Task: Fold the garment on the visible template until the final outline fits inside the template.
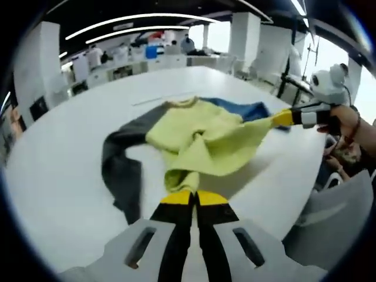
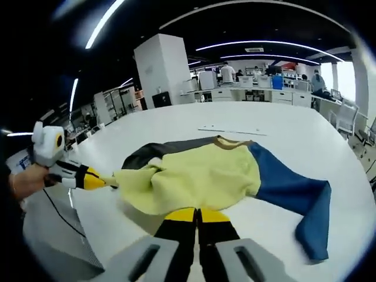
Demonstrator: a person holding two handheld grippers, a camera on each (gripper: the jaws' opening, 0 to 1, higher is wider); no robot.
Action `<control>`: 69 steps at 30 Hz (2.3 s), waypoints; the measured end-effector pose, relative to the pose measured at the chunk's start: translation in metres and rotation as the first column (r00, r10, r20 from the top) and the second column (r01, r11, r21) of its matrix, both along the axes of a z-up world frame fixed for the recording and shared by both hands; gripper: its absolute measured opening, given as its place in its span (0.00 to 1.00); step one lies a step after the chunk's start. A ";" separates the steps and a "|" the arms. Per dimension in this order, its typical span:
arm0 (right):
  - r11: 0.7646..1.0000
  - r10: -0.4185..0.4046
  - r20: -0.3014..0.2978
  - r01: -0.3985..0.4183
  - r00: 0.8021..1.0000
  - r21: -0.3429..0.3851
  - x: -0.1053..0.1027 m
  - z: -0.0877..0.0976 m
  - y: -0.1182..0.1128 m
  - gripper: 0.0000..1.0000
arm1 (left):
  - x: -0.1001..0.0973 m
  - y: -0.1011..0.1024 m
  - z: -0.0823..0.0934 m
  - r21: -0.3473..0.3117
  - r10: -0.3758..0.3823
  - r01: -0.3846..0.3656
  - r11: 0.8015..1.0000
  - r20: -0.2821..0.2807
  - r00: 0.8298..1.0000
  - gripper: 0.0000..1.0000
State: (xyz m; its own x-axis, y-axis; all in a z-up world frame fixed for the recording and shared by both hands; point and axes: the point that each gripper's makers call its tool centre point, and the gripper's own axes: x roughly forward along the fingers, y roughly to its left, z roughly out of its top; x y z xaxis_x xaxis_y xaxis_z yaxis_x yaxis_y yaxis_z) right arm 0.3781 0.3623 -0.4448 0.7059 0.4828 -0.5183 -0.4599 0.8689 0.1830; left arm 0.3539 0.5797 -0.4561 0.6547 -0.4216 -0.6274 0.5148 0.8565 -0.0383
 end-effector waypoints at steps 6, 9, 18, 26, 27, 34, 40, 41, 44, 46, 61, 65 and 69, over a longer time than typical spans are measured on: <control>0.998 -0.044 -0.025 0.045 0.999 0.038 -0.021 0.001 -0.025 0.00 | -0.014 0.005 -0.002 0.004 -0.024 0.024 1.000 -0.010 1.000 0.00; 0.996 -0.065 -0.046 0.067 0.997 0.055 -0.027 -0.001 -0.035 0.00 | -0.020 0.009 -0.005 0.034 -0.043 0.043 0.999 -0.014 0.999 0.00; 0.998 -0.059 -0.082 0.056 0.995 -0.039 -0.052 -0.013 -0.054 0.00 | -0.035 0.012 -0.007 0.087 -0.113 0.116 0.989 -0.031 0.993 0.00; 0.993 -0.058 -0.109 0.045 0.992 -0.113 -0.077 -0.027 -0.066 0.00 | -0.046 0.024 -0.018 0.133 -0.131 0.139 0.981 -0.065 0.989 0.00; 0.991 -0.053 -0.121 0.037 0.991 -0.131 -0.081 -0.032 -0.068 0.00 | -0.048 0.025 -0.021 0.138 -0.135 0.145 0.980 -0.075 0.988 0.00; 0.983 -0.047 -0.163 0.016 0.986 -0.184 -0.100 -0.051 -0.076 0.00 | -0.059 0.034 -0.036 0.157 -0.137 0.157 0.975 -0.131 0.982 0.00; 0.979 -0.046 -0.189 0.007 0.981 -0.203 -0.110 -0.061 -0.079 0.00 | -0.068 0.034 -0.043 0.139 -0.138 0.162 0.977 -0.168 0.976 0.00; 0.979 -0.045 -0.190 0.005 0.981 -0.203 -0.111 -0.062 -0.079 0.00 | -0.068 0.034 -0.045 0.143 -0.139 0.164 0.976 -0.170 0.976 0.00; 0.976 -0.034 -0.195 -0.010 0.980 -0.218 -0.115 -0.064 -0.079 0.00 | -0.071 0.034 -0.046 0.149 -0.144 0.172 0.974 -0.179 0.973 0.00; 0.976 -0.030 -0.198 -0.014 0.980 -0.216 -0.117 -0.065 -0.078 0.00 | -0.072 0.034 -0.047 0.153 -0.147 0.176 0.972 -0.182 0.972 0.00; 0.975 -0.054 -0.232 0.001 0.971 -0.220 -0.126 -0.075 -0.084 0.00 | -0.088 0.032 -0.057 0.137 -0.148 0.185 0.973 -0.242 0.959 0.00; 0.976 -0.051 -0.252 -0.005 0.966 -0.219 -0.130 -0.082 -0.084 0.00 | -0.092 0.034 -0.064 0.120 -0.125 0.162 0.979 -0.273 0.954 0.00; 0.981 -0.068 -0.255 0.017 0.965 -0.195 -0.131 -0.083 -0.084 0.00 | -0.094 0.034 -0.065 0.118 -0.127 0.163 0.979 -0.269 0.955 0.00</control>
